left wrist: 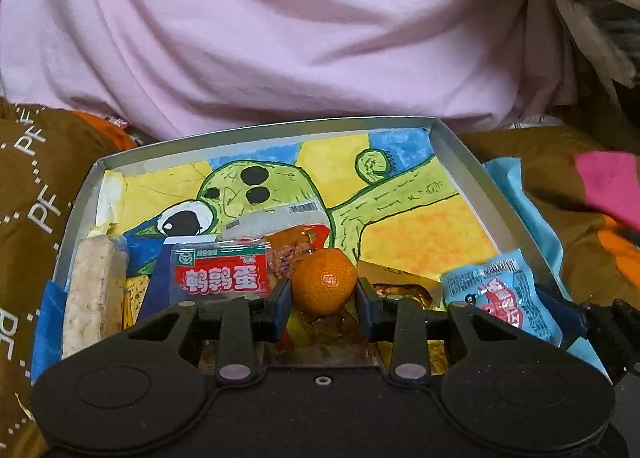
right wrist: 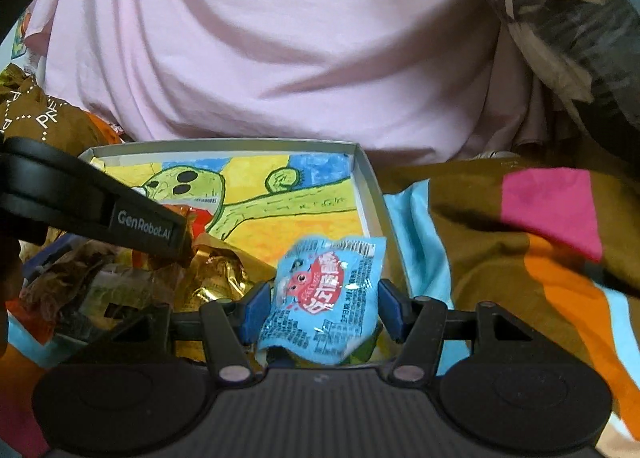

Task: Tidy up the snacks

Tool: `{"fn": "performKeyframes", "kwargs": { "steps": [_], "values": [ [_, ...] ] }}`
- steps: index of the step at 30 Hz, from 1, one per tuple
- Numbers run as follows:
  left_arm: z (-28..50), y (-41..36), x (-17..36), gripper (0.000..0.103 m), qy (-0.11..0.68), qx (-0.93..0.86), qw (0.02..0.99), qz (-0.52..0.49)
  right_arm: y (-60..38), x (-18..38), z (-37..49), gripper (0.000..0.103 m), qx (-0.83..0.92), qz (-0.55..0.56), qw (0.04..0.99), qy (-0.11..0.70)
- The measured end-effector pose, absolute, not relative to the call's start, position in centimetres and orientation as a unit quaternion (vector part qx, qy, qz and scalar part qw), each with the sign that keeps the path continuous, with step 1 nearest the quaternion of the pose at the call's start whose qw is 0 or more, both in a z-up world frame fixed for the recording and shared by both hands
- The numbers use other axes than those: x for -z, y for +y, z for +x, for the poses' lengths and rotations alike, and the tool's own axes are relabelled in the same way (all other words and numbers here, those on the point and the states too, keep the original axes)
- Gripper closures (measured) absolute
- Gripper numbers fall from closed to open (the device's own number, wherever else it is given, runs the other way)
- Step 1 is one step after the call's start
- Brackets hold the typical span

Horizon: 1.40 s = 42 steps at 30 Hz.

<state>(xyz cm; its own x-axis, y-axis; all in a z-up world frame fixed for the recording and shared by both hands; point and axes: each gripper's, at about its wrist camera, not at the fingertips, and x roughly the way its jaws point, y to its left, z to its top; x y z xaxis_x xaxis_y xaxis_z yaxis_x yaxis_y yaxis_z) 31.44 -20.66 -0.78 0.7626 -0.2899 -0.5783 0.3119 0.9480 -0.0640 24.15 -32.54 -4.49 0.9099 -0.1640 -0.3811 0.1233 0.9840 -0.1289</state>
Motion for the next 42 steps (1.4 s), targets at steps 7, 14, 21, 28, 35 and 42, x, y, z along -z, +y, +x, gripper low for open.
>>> {"fn": "performKeyframes", "kwargs": {
  "steps": [7,14,21,28,35,42],
  "values": [
    [31.4,-21.0,0.8,0.066,0.303,0.164,0.938,0.046,-32.5,4.5,24.3,0.045,0.074,-0.047,0.976,0.199],
    [31.3,-21.1,0.9,0.058,0.308,0.164,0.936,0.050,-32.2,4.8,24.4,0.040,0.079,-0.062,0.974,0.203],
    [31.1,-21.2,0.5,0.039,0.298,0.162,0.939,0.056,-32.2,4.8,24.5,0.028,0.082,-0.068,0.975,0.196],
    [30.2,-20.6,-0.7,0.009,0.276,0.146,0.948,0.052,-31.7,4.4,23.9,0.015,0.071,-0.071,0.977,0.186],
    [29.0,-19.6,-2.7,0.001,0.258,0.128,0.956,0.053,-31.9,3.0,22.8,0.005,0.067,-0.057,0.981,0.172],
    [27.2,-17.9,-5.0,0.001,0.241,0.111,0.963,0.040,-32.2,1.3,21.2,0.000,0.068,-0.038,0.984,0.160]
  ]
}}
